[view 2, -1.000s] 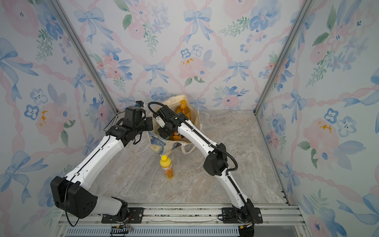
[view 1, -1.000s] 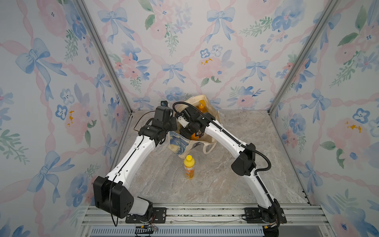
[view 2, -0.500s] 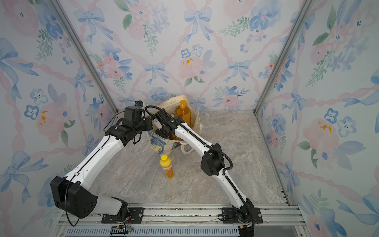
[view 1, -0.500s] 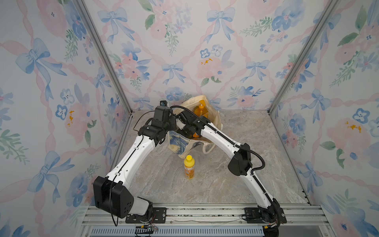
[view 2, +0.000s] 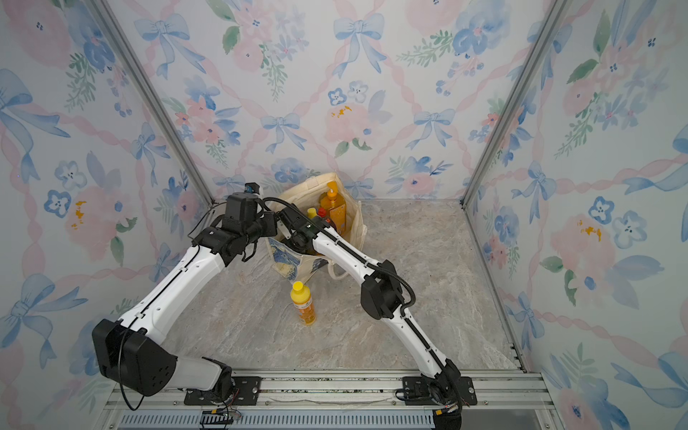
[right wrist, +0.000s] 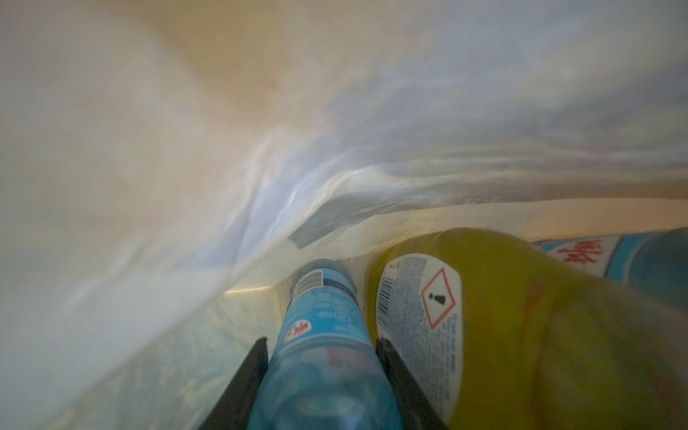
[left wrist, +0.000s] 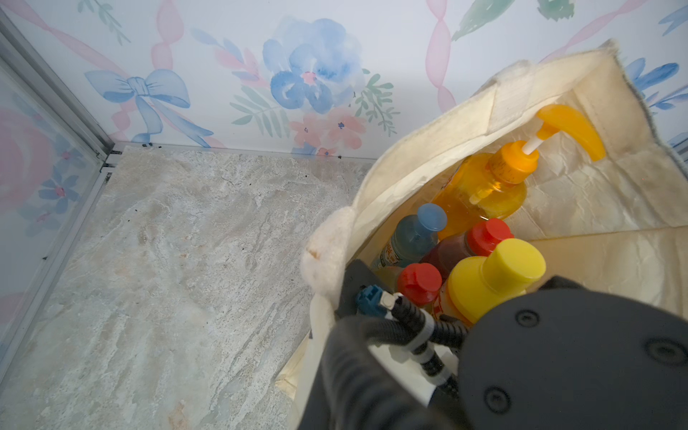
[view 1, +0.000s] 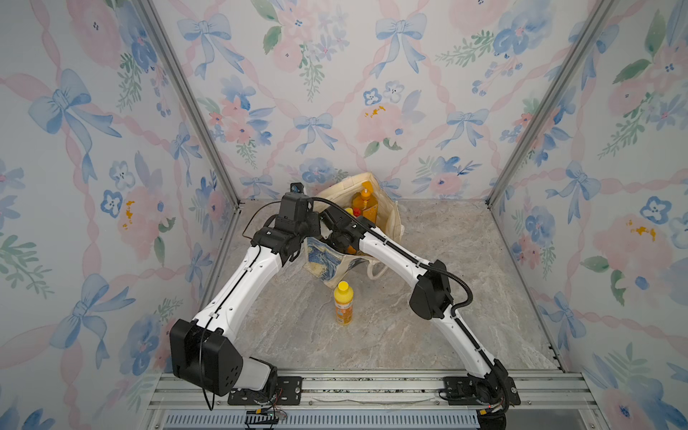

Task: Pack dish soap into the shopping bag
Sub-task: Place the bottle of dish soap in the shopping bag.

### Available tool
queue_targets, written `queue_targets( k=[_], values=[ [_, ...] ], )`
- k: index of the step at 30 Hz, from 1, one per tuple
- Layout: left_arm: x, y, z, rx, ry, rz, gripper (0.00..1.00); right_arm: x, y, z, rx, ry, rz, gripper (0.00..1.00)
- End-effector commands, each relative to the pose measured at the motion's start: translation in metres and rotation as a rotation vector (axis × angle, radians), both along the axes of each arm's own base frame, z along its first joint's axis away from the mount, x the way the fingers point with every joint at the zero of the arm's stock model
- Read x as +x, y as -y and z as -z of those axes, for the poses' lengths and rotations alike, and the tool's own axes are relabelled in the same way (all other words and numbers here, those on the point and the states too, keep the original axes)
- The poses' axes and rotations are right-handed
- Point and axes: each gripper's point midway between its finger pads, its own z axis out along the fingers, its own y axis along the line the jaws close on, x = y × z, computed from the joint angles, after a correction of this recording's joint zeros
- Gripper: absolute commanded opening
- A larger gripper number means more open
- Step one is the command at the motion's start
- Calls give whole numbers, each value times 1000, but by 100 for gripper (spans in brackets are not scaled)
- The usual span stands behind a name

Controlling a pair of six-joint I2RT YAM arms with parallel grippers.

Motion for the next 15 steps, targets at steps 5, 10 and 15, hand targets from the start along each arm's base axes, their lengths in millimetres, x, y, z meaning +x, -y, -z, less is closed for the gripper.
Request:
queue_targets(
  k=[5,10,15],
  values=[
    [-12,-1,2,-10,-15,6,0,-4,-14,23,7,-13,-7,30],
    [-12,-2,2,-6,-13,2,0,-2,-15,-1,41,19,-9,48],
    [-12,-4,5,1,-19,-6,0,0,-14,-34,96,50,1,58]
  ],
)
